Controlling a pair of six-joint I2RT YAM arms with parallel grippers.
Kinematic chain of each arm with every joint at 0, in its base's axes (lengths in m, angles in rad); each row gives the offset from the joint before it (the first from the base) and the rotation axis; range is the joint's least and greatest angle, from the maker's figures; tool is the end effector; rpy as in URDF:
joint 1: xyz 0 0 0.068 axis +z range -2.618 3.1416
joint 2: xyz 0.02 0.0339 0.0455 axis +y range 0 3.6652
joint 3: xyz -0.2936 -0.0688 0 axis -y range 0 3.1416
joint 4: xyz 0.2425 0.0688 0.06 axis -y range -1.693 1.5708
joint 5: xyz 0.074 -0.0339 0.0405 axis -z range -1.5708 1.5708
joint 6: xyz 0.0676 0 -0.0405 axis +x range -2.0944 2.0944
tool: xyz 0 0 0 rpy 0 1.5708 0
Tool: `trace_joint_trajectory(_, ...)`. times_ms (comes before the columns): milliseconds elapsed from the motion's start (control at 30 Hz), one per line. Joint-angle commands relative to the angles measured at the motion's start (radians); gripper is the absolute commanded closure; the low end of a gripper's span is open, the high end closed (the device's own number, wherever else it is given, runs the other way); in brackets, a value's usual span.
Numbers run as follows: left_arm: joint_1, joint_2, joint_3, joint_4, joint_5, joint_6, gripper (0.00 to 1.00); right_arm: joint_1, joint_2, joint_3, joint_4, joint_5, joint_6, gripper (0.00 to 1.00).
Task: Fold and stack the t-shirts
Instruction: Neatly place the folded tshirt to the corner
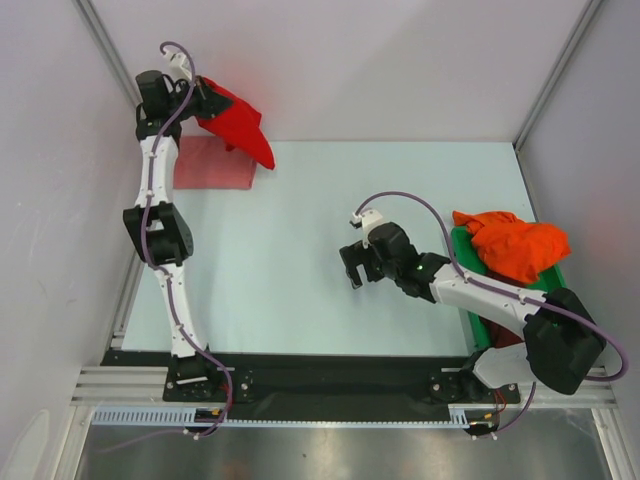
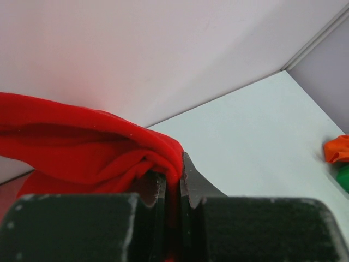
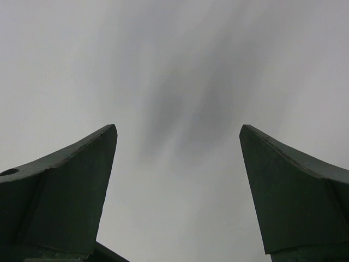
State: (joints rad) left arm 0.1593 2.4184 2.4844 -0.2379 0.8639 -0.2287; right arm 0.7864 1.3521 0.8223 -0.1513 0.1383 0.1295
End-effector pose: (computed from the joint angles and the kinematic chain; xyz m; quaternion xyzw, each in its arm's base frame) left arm 0.5949 0.0435 0.3635 0.1305 0.7338 -0.3404 0.5732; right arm 0.2223 0.2096 0.2406 -0.2623 0.8620 0.1339 0.4126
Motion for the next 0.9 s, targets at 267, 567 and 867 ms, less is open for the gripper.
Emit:
trace_joint_trajectory(267,0.060,0.053,0.059,-0.038,0.153,0.107,1.00,0.014,0.025,0.058,0.016,0.007,0.019,0.00)
trace_joint_trajectory(567,0.121,0.094,0.088,-0.138,0.129,0.212,1.00,0.014,0.064,0.080,0.019,-0.032,0.013,0.00)
trace_joint_trajectory(867,0.175,0.142,0.103,-0.057,0.162,0.175,1.00,-0.001,0.117,0.106,0.012,-0.043,-0.005,0.00)
